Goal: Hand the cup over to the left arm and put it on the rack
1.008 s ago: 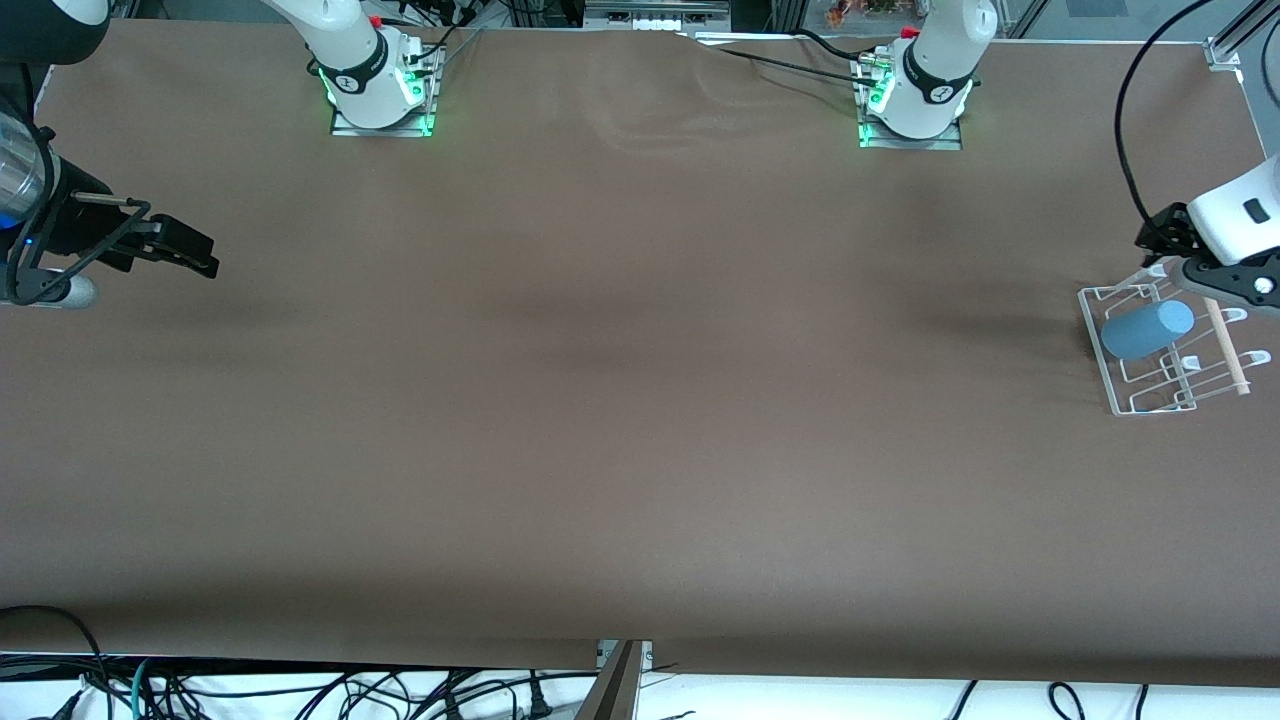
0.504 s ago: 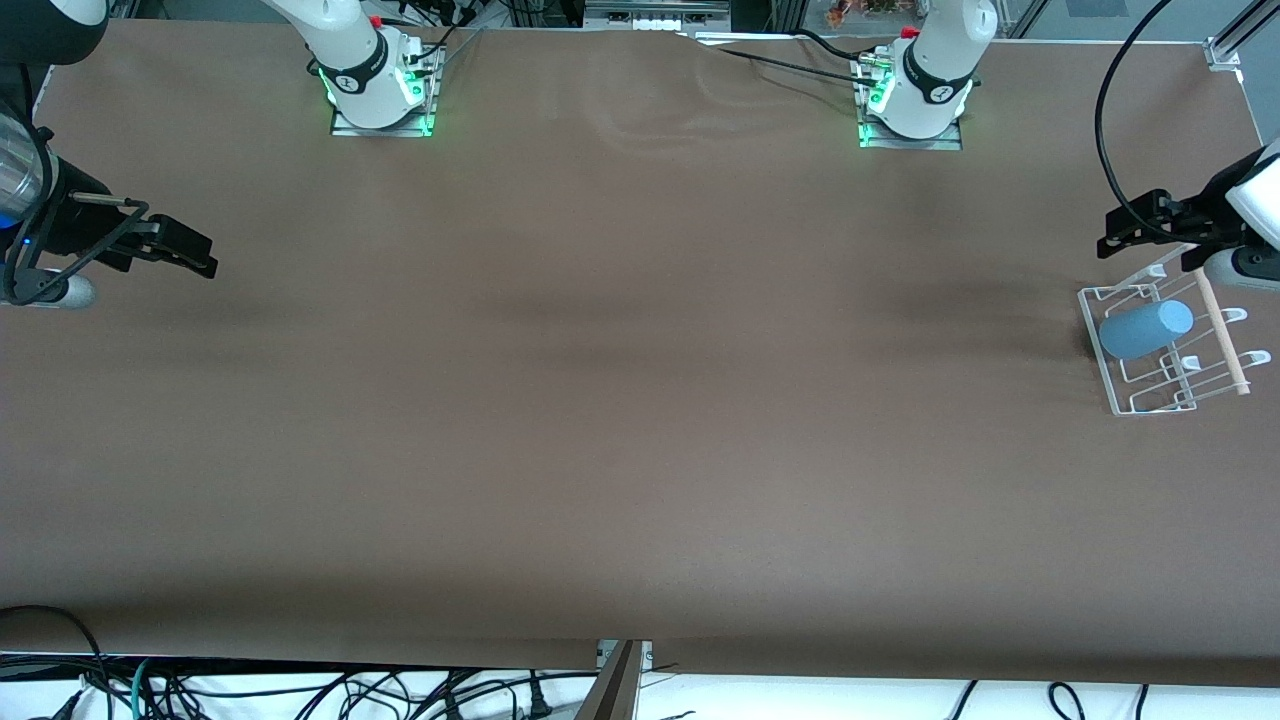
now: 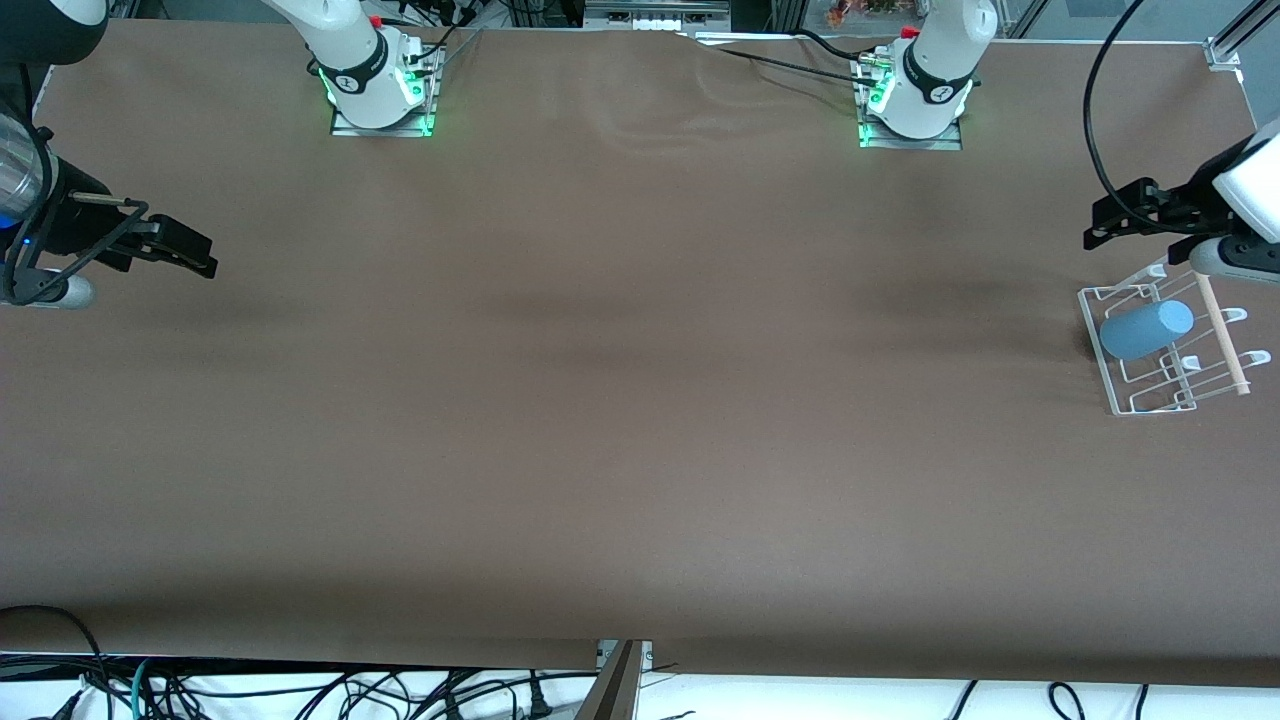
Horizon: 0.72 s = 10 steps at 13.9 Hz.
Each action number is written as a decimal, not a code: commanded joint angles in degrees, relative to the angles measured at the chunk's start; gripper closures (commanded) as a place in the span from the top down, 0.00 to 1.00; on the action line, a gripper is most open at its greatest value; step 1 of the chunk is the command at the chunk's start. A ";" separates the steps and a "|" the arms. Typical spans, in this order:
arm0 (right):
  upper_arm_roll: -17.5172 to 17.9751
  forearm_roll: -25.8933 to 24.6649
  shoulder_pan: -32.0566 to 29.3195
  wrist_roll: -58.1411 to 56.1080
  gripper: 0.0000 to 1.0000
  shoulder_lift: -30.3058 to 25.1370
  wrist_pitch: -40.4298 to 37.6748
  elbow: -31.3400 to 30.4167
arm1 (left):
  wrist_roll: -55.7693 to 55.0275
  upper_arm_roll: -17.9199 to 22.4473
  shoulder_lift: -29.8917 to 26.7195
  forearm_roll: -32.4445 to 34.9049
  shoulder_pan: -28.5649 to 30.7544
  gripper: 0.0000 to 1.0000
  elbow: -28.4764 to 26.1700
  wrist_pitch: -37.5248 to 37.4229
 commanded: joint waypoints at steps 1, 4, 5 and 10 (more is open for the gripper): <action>0.04 -0.50 -0.25 -0.82 0.99 -0.56 -0.53 0.40 | -6.74 -1.07 1.00 1.16 -0.23 1.00 3.42 -2.76; 0.04 -0.50 -0.25 -0.82 0.99 -0.56 -0.53 0.40 | -6.75 -0.64 1.26 1.16 -0.14 1.00 3.42 -2.77; -0.05 -0.41 -0.25 -0.82 0.99 -0.56 -0.53 0.40 | -6.75 -0.55 1.43 1.16 -0.23 1.00 3.42 -2.86; -0.14 -0.41 -0.25 -0.82 0.99 -0.56 -0.53 0.40 | -6.67 -0.99 2.32 1.16 -0.05 1.00 3.68 -2.94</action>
